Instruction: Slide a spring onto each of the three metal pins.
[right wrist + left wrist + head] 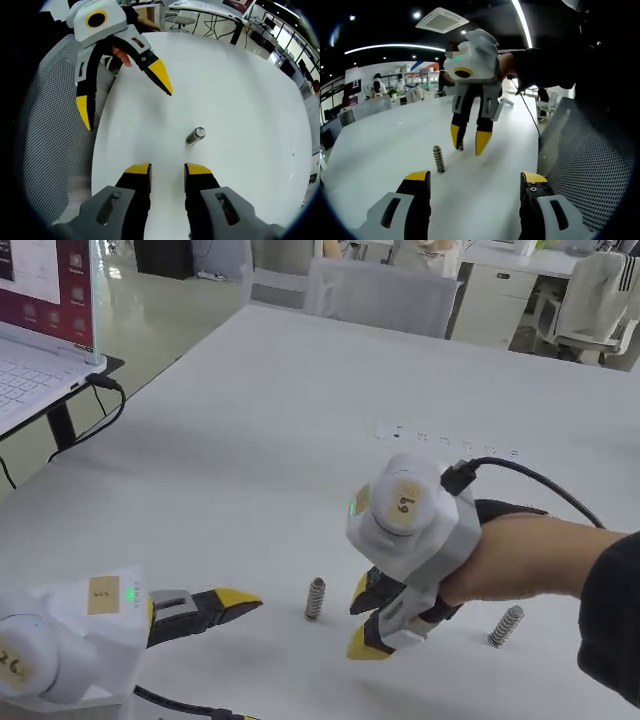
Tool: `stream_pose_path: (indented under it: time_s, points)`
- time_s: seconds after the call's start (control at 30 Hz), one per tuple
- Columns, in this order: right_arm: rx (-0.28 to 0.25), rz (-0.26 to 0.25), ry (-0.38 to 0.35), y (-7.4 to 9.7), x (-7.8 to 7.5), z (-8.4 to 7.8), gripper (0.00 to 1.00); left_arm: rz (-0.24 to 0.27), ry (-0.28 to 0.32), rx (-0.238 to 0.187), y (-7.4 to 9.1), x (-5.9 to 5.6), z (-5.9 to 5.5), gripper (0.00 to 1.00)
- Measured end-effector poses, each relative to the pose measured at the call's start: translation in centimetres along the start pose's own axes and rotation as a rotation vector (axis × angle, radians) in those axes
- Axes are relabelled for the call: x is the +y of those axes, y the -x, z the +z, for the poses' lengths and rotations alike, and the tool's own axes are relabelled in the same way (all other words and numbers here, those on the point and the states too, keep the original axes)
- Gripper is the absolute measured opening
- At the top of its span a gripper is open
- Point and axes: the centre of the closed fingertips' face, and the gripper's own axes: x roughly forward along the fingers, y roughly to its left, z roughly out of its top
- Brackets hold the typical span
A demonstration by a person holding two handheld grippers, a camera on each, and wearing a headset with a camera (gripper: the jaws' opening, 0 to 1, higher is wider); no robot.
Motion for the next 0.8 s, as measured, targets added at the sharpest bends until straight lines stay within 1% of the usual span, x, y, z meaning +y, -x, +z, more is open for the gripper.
stream_pose_path:
  time_s: [0.27,0.47,0.6,0.7,0.8]
  points:
    - [-0.073,-0.028,-0.04,0.7,1.1,-0.4,0.26,0.004,0.003,-0.007,0.0,0.1,0.1,0.69]
    - [-0.117,-0.046,-0.077,1.1,1.8,-1.0,0.27,0.004,0.007,-0.011,0.0,0.1,0.2,0.69]
    - [-0.148,-0.064,-0.107,1.5,2.3,-1.4,0.28,0.002,0.008,-0.012,-0.1,0.1,0.2,0.69]
    - [-0.184,-0.074,-0.144,1.8,2.7,-1.7,0.28,0.002,0.012,-0.017,-0.1,0.1,0.3,0.69]
    - [-0.202,-0.087,-0.171,2.1,3.0,-2.3,0.28,0.0,0.012,-0.017,-0.2,0.0,0.4,0.69]
